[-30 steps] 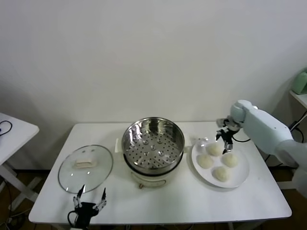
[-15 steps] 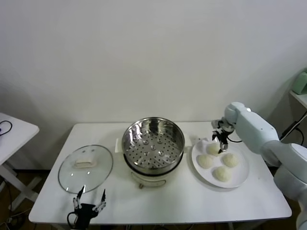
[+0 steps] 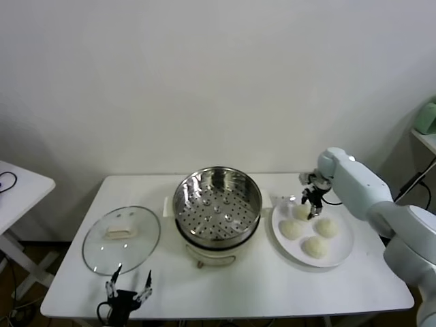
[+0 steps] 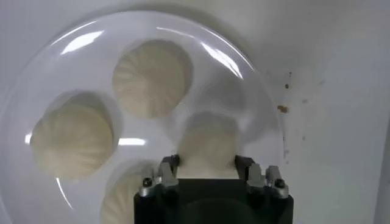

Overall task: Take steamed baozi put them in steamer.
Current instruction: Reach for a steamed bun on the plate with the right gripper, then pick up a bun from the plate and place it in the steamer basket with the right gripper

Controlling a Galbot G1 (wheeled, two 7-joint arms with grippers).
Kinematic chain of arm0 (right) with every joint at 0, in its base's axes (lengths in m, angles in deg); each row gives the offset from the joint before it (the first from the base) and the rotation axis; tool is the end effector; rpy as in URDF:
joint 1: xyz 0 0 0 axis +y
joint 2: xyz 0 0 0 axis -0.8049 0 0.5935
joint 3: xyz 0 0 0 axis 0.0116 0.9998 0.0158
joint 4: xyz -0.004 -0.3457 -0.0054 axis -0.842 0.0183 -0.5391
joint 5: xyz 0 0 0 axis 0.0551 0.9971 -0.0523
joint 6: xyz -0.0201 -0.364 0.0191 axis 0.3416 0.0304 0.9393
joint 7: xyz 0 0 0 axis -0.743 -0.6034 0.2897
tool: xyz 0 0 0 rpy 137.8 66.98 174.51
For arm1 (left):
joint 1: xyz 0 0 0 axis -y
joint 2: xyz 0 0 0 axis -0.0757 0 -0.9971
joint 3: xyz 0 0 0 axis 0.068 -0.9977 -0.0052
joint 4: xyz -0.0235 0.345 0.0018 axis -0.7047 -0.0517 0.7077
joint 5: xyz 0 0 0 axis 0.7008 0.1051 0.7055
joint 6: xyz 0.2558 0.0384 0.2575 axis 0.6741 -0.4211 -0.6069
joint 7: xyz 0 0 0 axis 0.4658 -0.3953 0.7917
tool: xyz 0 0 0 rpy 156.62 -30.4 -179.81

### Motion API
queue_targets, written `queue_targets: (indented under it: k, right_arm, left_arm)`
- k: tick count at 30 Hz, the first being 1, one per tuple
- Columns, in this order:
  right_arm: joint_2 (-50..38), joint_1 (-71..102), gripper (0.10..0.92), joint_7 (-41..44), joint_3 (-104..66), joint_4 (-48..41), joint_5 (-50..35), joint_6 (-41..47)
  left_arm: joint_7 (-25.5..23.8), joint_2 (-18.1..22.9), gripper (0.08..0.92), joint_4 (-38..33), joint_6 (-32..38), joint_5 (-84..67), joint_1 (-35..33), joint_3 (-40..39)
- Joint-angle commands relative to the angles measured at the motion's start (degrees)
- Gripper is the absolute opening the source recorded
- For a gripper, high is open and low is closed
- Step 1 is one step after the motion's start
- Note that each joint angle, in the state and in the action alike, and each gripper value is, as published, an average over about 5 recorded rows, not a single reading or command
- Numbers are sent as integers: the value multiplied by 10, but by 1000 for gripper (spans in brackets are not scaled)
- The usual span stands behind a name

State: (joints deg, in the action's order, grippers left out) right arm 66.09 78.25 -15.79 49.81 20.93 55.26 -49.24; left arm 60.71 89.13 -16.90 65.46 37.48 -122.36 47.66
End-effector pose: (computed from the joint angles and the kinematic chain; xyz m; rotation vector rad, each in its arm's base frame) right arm 0.6347 -0.1508 -0.2343 1.2918 -1.2268 1.3387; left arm 0.1292 0.0646 -0.4165 -0.0143 -2.8392 -0.4128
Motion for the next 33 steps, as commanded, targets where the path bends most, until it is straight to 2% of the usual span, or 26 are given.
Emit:
queue_targets:
  k: [1, 10, 16, 21, 24, 28, 33]
  right_arm:
    - [-21, -26, 506, 2, 34, 40, -26, -1]
    - [-103, -277, 492, 10, 285, 282, -252, -12]
    - [-71, -436, 493, 1, 370, 400, -310, -71]
    - [-3, -487, 500, -44, 394, 475, -306, -154]
    - [44, -481, 500, -81, 402, 487, -272, -210]
    - [99, -437, 499, -126, 411, 453, -206, -271]
    - [142, -359, 500, -140, 413, 360, -148, -317]
  left_arm:
    - [0, 0, 823, -1, 1, 0, -1, 1]
    - [4, -4, 823, -4, 6, 0, -4, 4]
    - [8, -5, 823, -3, 8, -1, -4, 1]
    - [11, -2, 823, -4, 8, 3, -4, -1]
    - [12, -1, 823, -6, 9, 4, -4, -1]
    - [13, 0, 823, -7, 12, 5, -3, 1]
    - [14, 0, 823, -8, 14, 5, -3, 4]
